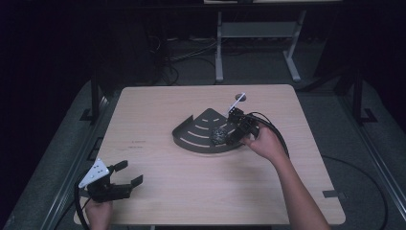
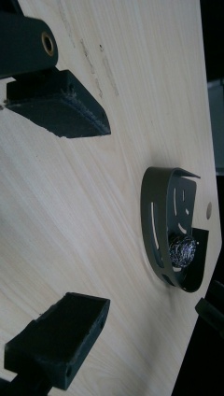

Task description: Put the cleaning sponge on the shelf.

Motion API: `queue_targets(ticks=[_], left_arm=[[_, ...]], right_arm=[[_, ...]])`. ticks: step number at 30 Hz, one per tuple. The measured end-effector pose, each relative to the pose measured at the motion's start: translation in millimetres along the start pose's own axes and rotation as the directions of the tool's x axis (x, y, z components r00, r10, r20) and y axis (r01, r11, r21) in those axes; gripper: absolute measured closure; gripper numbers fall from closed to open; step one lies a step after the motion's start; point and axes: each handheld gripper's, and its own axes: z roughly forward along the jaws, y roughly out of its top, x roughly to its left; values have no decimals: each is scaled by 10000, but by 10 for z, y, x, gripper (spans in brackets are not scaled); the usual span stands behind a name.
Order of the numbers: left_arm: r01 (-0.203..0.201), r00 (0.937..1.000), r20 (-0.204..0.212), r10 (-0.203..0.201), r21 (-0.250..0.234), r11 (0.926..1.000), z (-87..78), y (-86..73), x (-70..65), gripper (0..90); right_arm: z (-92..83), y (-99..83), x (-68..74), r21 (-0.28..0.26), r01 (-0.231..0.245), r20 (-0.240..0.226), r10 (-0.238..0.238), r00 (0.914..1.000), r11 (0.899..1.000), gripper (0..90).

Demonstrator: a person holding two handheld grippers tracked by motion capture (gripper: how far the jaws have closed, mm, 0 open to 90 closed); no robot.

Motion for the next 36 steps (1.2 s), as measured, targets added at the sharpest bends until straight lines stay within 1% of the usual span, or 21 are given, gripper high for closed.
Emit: queue_targets(ticks=[16, 23, 25, 27, 32, 36], left_arm=[[2, 10000, 11, -2, 31, 10000, 5, -3, 2, 137], [-14, 10000, 22, 14, 29, 10000, 7, -2, -4, 137], [-3, 10000, 9, 3, 33, 10000, 7, -3, -2, 137], [0, 10000, 15, 0, 32, 10000, 8, -3, -3, 137], [-21, 10000, 29, 20, 56, 10000, 10, -3, -5, 137], [-22, 10000, 6, 22, 58, 10000, 9, -4, -5, 137]], right_arm=[[-27, -121, 44, 28, 91, 40, -91, 10000, 10000, 184], [-41, -209, 44, -56, -4, -32, 4, 10000, 10000, 184], [-48, -229, 48, 4, 18, 69, -18, 10000, 10000, 183], [-64, -256, 53, -121, -12, 7, 12, 10000, 9999, 184], [-80, -323, 59, -172, -92, -5, 92, 10000, 9998, 184], [-61, -387, 38, -88, -179, -1, 179, 9998, 9998, 184]])
